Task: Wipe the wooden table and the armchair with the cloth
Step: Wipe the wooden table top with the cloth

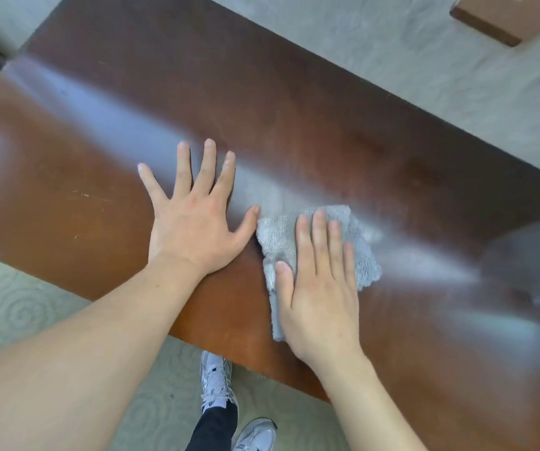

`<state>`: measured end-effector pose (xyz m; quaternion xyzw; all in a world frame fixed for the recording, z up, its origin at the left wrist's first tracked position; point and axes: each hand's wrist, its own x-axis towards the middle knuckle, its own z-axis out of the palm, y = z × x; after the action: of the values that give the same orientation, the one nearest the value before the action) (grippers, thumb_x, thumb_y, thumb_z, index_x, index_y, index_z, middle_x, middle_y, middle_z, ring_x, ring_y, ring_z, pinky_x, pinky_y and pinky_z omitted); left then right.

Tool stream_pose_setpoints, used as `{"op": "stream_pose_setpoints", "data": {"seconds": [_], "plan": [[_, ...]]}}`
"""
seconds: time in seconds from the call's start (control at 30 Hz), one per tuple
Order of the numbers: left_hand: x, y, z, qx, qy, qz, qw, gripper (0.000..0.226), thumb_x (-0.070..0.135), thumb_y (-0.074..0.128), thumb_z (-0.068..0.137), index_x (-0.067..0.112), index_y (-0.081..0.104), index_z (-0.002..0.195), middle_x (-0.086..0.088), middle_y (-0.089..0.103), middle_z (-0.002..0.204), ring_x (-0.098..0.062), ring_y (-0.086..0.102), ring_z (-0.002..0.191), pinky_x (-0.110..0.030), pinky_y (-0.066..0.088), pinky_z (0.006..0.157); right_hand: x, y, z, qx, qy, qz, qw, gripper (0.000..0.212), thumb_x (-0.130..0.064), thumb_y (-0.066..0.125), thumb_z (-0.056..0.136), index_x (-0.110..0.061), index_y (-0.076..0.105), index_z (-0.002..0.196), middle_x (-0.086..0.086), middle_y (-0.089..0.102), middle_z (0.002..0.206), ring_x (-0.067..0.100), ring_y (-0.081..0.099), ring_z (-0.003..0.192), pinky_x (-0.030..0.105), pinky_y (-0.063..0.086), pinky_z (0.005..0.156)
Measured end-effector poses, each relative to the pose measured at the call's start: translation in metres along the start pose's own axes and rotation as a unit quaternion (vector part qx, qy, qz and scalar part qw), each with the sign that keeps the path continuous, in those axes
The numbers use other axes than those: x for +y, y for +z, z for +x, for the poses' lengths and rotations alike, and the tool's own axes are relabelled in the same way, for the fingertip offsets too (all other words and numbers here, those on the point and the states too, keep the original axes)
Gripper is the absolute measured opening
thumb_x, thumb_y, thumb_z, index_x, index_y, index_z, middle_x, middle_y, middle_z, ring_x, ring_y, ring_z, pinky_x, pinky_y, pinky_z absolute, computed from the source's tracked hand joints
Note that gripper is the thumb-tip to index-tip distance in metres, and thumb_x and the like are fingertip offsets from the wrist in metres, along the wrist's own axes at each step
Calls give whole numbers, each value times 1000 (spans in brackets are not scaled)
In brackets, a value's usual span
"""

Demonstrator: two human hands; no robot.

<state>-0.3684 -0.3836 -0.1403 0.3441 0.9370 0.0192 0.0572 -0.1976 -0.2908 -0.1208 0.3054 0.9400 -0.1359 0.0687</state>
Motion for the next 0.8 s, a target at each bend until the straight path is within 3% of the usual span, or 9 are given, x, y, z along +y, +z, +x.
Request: {"op": "stream_pose_setpoints", "data": {"seconds": [0.1,0.27,0.4,0.5,0.67,0.8], "plan": [[-1,2,1,-1,3,5,1000,82,69,18,94,20,19,160,-7,15,168,-36,5,154,-81,7,110,9,-3,27,-11,-25,-18,999,66,-49,14,102,-21,5,161,-1,-3,169,16,-10,155,40,-1,126],[0,-1,1,-12,3,7,1000,81,69,18,94,20,20,159,-8,17,168,-37,6,154,-81,7,110,8,-25,160,41,-5,-22,999,62,-44,21,106,-18,7,160,4,0,169,22,-4,155,42,-1,125],[0,-3,1,-23,-3,4,1000,82,69,19,94,21,19,160,-6,15,169,-36,4,154,-80,6,110,-4,-40,228,17,-2,-9,1000,61,-44,21,107,-20,5,161,4,-2,169,23,-5,155,43,-1,125],[1,-3,1,-22,-7,1,1000,81,70,20,94,22,20,160,-6,15,169,-35,4,155,-79,6,111,-9,-38,218,18,-21,1,1000,59,-41,22,107,-20,7,160,3,0,169,23,-4,155,43,-1,125],[0,-2,2,-16,-3,3,1000,81,70,22,94,21,22,159,-7,18,168,-37,7,154,-79,7,111,21,-28,122,10,-135,-4,991,56,-37,24,106,-23,16,159,-3,10,168,16,1,155,41,6,126],[0,-1,1,-8,2,1,1000,81,68,26,93,19,26,158,-8,20,167,-38,10,154,-80,7,110,44,-33,124,17,-79,-23,996,57,-36,23,105,-22,16,160,0,10,168,17,3,155,39,7,126]]}}
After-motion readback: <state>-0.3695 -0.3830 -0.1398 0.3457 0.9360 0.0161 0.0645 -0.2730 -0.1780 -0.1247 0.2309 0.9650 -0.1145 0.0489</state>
